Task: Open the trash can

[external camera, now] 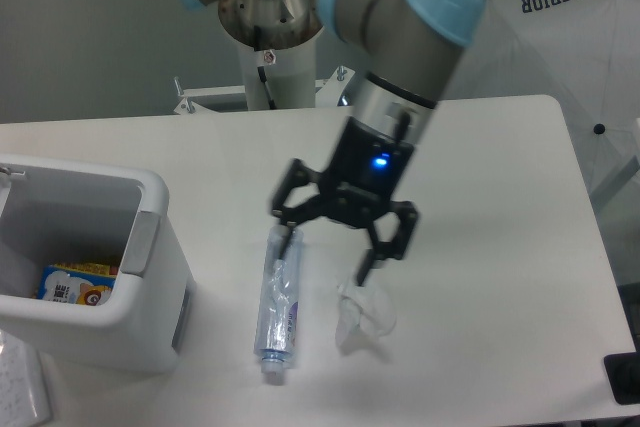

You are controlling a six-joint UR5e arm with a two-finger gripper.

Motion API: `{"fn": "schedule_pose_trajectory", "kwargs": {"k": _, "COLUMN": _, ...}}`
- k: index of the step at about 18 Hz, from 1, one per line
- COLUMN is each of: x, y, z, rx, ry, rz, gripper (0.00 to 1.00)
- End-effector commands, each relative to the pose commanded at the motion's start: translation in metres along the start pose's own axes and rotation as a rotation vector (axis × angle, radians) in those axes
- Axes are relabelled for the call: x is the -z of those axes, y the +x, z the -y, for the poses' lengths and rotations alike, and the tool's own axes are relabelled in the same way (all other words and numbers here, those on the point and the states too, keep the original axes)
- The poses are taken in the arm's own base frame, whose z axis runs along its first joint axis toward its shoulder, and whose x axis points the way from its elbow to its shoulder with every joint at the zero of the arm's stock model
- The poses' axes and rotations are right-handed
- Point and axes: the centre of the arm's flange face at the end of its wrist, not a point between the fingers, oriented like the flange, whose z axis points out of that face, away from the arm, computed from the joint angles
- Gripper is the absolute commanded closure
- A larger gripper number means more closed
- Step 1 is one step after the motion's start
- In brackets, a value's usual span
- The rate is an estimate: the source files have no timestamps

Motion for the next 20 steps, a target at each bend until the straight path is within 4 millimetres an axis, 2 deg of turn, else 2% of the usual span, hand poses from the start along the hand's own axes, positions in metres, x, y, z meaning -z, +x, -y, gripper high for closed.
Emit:
{"fn": "schedule_pose_trajectory", "kwargs": {"k": 3, "x": -0.015, "y": -0.015, "z": -0.034, "rx": -0.056, "ry": -0.213, "rz": 0.131, "gripper": 0.0}}
{"fn": "schedule_pose_trajectory", "kwargs": {"k": 7, "x": -0.04, "y": -0.023, "z": -0.047, "rx": -0.15, "ry": -0.426, "rz": 0.237, "gripper": 0.0}}
{"fn": "schedule_pose_trajectory", "kwargs": {"k": 10, "x": -0.046, "y": -0.024, "z": -0.038, "rx": -0.207, "ry": -0.47, "rz": 0.253, "gripper": 0.0}}
{"fn": "schedule_pose_trajectory", "kwargs": {"k": 12, "x": -0.048, "y": -0.032, "z": -0.031, "rx": -0.221, "ry": -0.477, "rz": 0.248, "gripper": 0.0}}
{"fn": "schedule_pose_trajectory", "kwargs": {"k": 14, "x": -0.054, "y": -0.045, "z": -0.024, "rx": -0.302, "ry": -0.559, "rz": 0.199, "gripper": 0.0}}
{"fn": "schedule_pose_trajectory", "kwargs": {"k": 16, "x": -0.061, "y": -0.044, "z": -0.006, "rx": -0.405, "ry": -0.672, "rz": 0.145, "gripper": 0.0}}
{"fn": "schedule_pose_trajectory", "kwargs": {"k": 17, "x": -0.065, "y": -0.042, "z": -0.003, "rx": -0.413, "ry": -0.687, "rz": 0.136, "gripper": 0.0}}
{"fn": "schedule_pose_trajectory", "kwargs": {"k": 20, "x": -0.076, "y": -0.038, "z": -0.011, "rx": -0.415, "ry": -0.691, "rz": 0.131, "gripper": 0.0}}
